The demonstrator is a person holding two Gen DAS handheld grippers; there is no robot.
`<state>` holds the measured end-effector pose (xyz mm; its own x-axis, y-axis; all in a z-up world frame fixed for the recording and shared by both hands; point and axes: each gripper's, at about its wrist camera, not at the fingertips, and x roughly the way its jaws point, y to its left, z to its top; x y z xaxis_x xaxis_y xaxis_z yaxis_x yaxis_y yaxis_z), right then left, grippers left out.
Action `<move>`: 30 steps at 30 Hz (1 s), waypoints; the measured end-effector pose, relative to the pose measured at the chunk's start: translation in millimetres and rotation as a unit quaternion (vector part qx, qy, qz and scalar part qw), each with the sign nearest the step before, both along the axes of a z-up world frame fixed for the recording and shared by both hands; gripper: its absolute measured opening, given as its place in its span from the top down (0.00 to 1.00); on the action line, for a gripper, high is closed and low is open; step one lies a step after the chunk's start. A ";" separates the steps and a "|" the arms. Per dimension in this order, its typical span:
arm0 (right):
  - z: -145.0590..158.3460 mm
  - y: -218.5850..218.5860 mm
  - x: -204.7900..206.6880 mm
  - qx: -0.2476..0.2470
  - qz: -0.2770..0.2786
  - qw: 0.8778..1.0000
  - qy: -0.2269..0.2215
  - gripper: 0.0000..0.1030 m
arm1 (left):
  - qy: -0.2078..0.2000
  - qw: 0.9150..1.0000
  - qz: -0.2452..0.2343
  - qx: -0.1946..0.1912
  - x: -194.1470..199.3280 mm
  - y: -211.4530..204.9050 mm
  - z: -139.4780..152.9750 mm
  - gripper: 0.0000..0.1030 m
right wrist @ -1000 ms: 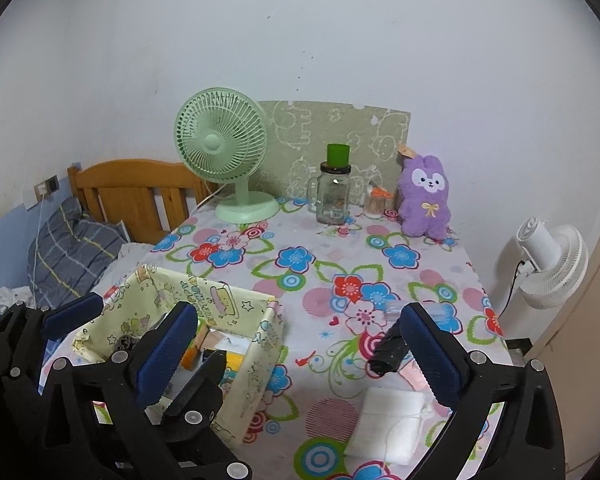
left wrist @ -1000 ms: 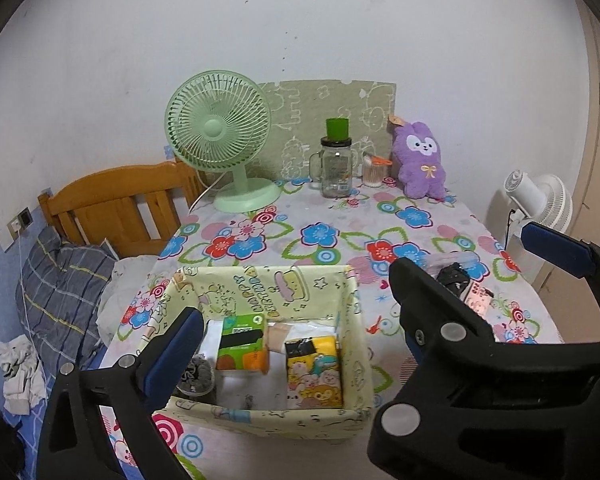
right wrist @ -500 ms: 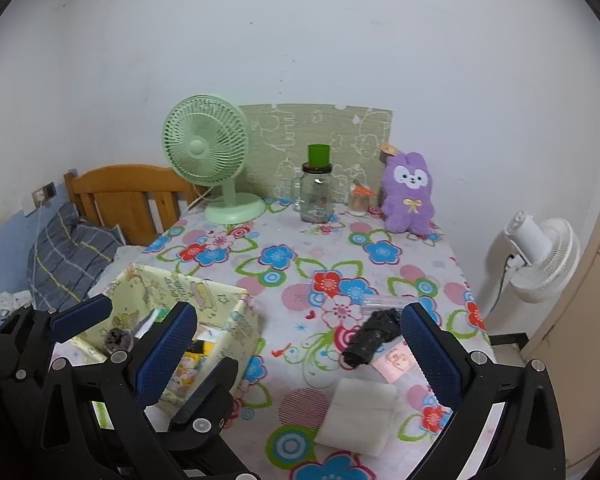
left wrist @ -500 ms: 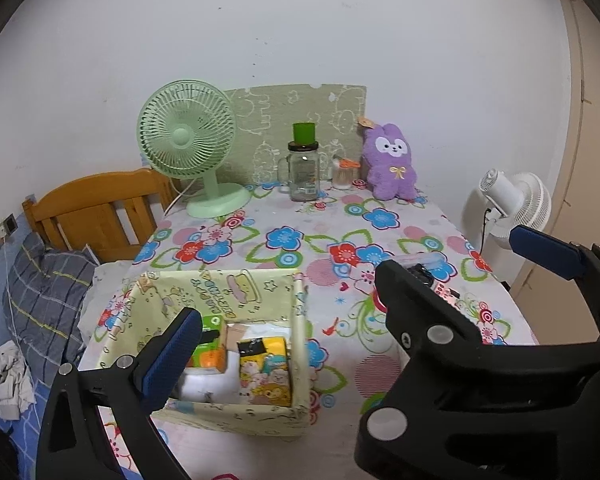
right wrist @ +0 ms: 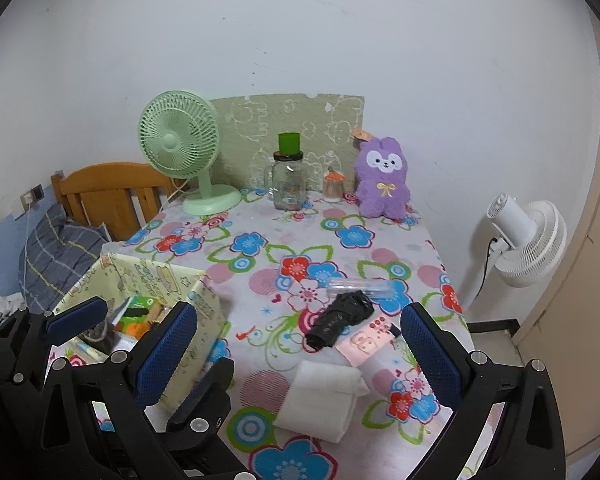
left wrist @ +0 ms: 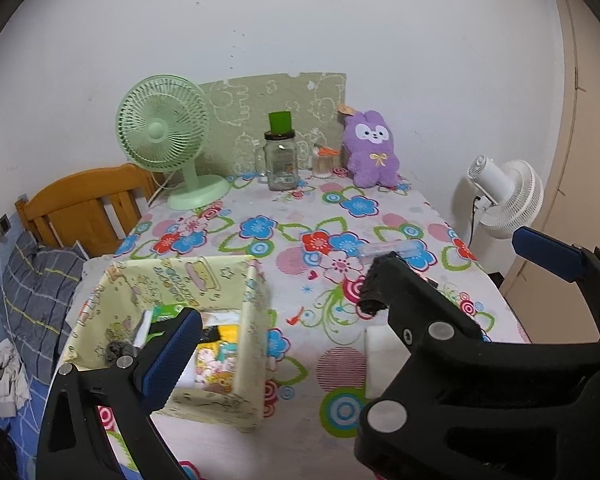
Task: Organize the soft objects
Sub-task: 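Withdraw both tools from the box toward the white folded towel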
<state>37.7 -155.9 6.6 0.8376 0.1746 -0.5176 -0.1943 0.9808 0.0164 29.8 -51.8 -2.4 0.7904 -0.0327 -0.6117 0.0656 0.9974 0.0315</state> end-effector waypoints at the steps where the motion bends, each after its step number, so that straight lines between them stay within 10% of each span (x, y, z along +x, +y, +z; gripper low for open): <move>1: -2.2 -4.0 0.5 0.002 0.000 1.000 0.003 0.00 | 0.001 1.000 -0.003 0.000 0.2 -2.9 -1.4 0.00; 30: -79.2 -56.3 14.1 0.017 -0.016 0.999 0.047 0.00 | 0.054 0.997 -0.060 0.003 19.3 -55.6 -74.6 0.00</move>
<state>51.9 -212.2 -72.6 0.7914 0.1668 -0.5881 -0.1581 0.9852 0.0667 49.1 -107.4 -77.0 0.7106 -0.1181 -0.6936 0.1873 0.9820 0.0247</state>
